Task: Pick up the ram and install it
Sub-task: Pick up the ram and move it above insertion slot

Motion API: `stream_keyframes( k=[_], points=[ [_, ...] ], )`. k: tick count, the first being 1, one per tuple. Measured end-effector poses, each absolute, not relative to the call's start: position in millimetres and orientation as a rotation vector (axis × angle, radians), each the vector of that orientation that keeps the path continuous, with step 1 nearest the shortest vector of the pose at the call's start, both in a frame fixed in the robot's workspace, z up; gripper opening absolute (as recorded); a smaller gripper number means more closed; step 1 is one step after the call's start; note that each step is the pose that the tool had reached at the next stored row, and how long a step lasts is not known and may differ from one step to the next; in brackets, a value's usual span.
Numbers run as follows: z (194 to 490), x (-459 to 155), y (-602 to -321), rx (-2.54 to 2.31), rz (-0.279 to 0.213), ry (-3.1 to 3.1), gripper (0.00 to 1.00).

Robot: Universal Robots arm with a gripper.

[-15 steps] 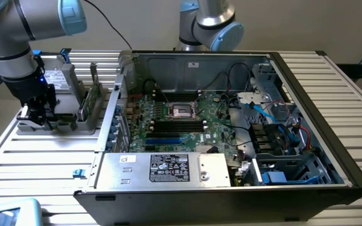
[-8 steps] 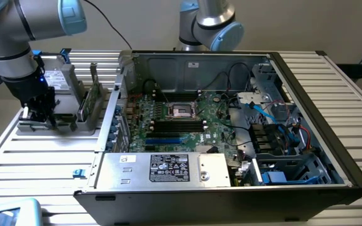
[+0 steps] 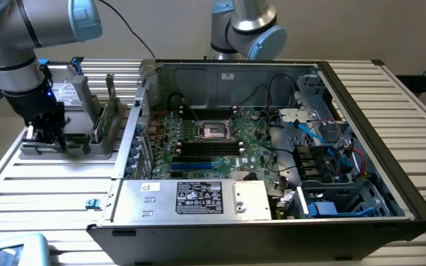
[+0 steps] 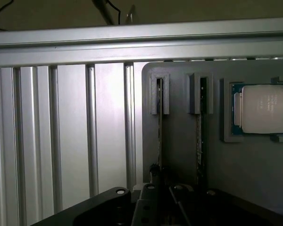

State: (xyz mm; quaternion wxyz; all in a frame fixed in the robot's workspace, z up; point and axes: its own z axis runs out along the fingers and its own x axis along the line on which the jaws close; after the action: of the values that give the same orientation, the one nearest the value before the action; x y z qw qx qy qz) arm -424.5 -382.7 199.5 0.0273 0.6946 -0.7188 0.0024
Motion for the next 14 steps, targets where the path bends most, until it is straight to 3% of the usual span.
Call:
stream_keyframes(
  k=[6,14],
  points=[
    [202.0,-424.5,-382.7,2.145,0.007,-2.220,0.13],
    [232.8,-424.5,-382.7,2.144,0.004,-2.218,0.13]
  ],
)
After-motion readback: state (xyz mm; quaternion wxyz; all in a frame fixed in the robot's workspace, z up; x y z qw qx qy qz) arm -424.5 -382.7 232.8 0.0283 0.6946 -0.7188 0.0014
